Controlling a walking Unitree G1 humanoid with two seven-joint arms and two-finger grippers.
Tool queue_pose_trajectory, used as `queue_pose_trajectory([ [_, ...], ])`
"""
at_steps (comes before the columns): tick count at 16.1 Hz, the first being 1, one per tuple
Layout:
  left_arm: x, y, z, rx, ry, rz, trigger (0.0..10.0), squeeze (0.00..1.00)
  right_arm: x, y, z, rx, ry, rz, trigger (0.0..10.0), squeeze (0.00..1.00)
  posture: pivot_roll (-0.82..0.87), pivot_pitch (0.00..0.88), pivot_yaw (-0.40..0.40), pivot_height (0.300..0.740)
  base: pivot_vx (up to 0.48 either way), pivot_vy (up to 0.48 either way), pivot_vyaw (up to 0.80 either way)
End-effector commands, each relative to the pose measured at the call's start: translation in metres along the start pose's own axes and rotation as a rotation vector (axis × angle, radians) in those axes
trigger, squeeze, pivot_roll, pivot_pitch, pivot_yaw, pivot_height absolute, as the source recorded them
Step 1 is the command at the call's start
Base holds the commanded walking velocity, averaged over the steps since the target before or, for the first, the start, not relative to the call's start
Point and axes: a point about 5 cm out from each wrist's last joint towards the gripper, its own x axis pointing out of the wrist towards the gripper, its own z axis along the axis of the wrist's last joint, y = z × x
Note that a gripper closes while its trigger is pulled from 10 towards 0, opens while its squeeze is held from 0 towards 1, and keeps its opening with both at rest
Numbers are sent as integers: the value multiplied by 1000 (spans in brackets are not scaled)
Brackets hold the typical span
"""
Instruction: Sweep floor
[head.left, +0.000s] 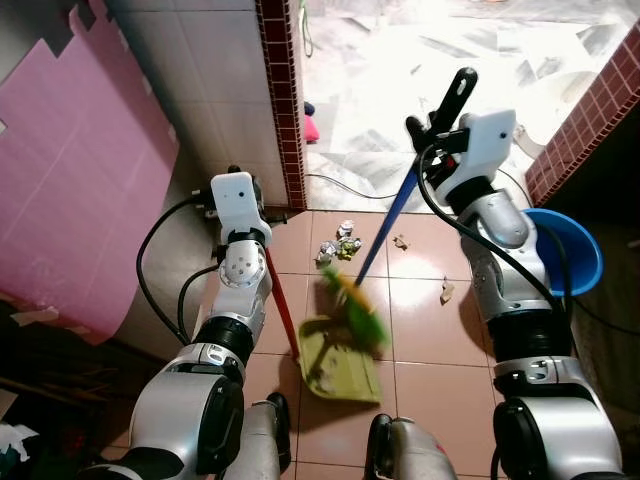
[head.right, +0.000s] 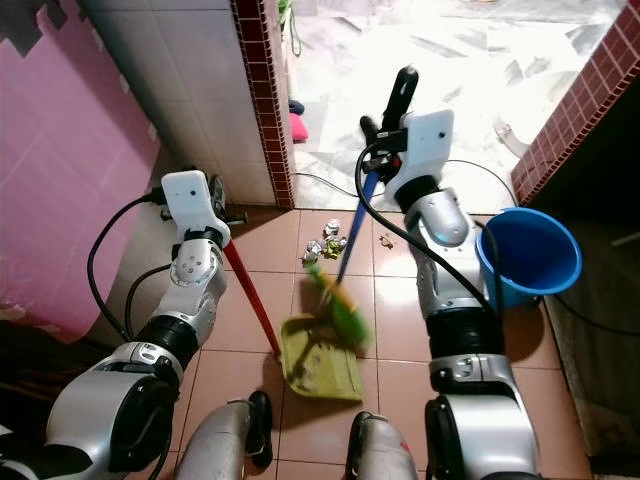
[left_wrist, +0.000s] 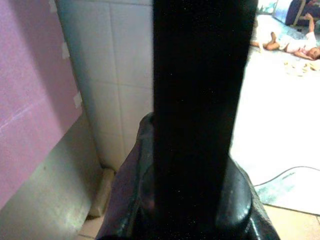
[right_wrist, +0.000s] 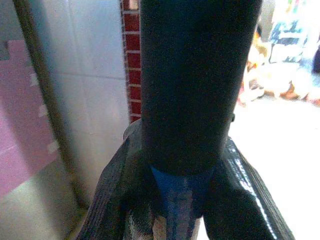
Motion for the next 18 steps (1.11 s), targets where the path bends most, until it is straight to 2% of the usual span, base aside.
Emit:
queue_pose_trajectory([
  [1, 1, 3, 0, 10, 2, 7, 10000, 0, 9, 3, 29, -45, -125, 18, 10000, 0, -68, 91, 39, 740, 0, 0, 0],
  [4, 1, 8, -1, -8, 14, -3, 10000, 0, 13, -2, 33, -91, -145, 9, 10000, 0, -67, 74, 31, 740, 0, 0, 0],
  [8, 4, 10, 1, -79, 30, -50, 10000, 0, 9, -4, 22, -144, -123, -6, 10000, 0, -64, 68, 27, 740, 0, 0, 0],
  [11, 5, 4, 16, -95, -57, -156, 10000, 0, 0, -7, 1, -147, -62, -76, 10000, 0, -57, 56, 23, 740, 0, 0, 0],
  [13, 5, 0, 25, -141, -98, -219, 10000, 0, -9, -7, -17, -105, 7, -121, 10000, 0, -52, 53, 17, 740, 0, 0, 0],
  [15, 3, 7, 41, -124, -179, -235, 10000, 0, -29, -12, -44, -197, 128, -224, 10000, 0, -42, 58, 11, 740, 0, 0, 0],
  [18, -8, 18, 48, -119, -224, -257, 10000, 0, -46, -10, -64, -173, 215, -330, 10000, 0, -37, 62, 14, 740, 0, 0, 0],
])
